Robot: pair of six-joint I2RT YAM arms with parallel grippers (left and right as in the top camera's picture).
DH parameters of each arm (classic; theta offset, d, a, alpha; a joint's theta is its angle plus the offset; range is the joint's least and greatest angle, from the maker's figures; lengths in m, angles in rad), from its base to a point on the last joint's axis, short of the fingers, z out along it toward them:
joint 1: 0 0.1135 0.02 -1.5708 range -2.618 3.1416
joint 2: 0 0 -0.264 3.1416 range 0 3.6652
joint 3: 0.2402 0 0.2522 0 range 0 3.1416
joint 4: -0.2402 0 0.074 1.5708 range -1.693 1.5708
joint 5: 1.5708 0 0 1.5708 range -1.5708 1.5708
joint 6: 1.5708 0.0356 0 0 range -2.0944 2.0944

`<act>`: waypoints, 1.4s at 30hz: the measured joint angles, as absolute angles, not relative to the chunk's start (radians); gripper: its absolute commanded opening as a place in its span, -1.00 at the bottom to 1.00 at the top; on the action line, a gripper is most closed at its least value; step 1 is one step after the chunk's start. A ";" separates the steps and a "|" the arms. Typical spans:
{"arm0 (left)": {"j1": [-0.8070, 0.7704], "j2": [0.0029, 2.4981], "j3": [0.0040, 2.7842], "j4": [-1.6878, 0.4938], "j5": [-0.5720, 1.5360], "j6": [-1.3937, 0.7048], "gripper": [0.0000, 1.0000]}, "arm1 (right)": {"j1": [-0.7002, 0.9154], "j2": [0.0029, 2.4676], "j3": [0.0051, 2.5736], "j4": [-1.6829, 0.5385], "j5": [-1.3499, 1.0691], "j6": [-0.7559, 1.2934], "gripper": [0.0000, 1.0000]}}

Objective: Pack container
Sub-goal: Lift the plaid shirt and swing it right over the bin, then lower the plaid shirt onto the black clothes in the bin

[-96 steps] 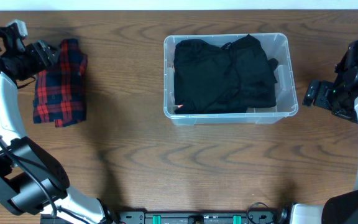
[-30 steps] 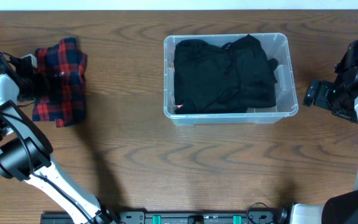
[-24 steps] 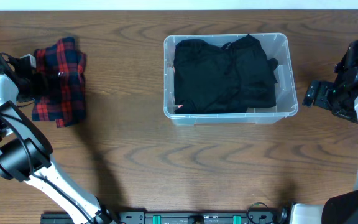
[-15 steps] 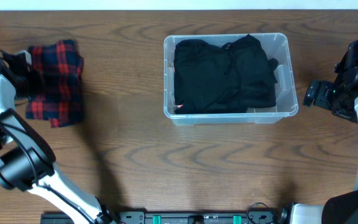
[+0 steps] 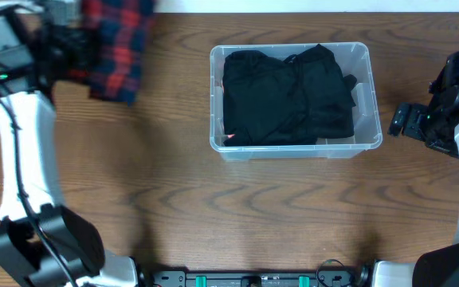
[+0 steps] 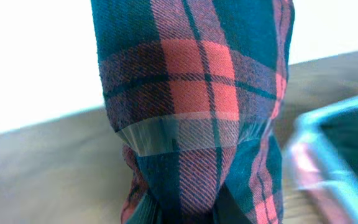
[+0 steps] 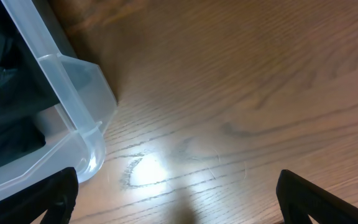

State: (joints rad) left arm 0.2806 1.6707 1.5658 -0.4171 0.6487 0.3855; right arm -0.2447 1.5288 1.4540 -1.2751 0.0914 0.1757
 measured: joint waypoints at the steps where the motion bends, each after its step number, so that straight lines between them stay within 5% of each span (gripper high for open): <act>1: 0.239 1.654 1.566 -0.418 0.664 0.409 -0.88 | -0.245 1.529 1.454 -1.275 0.091 0.176 0.99; 13: -0.265 1.575 1.565 -0.424 0.671 0.710 -0.88 | -0.245 1.529 1.454 -1.275 0.091 0.176 0.98; 22: -0.475 1.600 1.565 -0.507 0.551 0.825 -0.88 | -0.245 1.529 1.454 -1.275 0.091 0.176 0.99; 42: -0.538 1.744 1.565 -0.620 0.449 0.873 -0.88 | -0.245 1.529 1.454 -1.275 0.091 0.176 0.98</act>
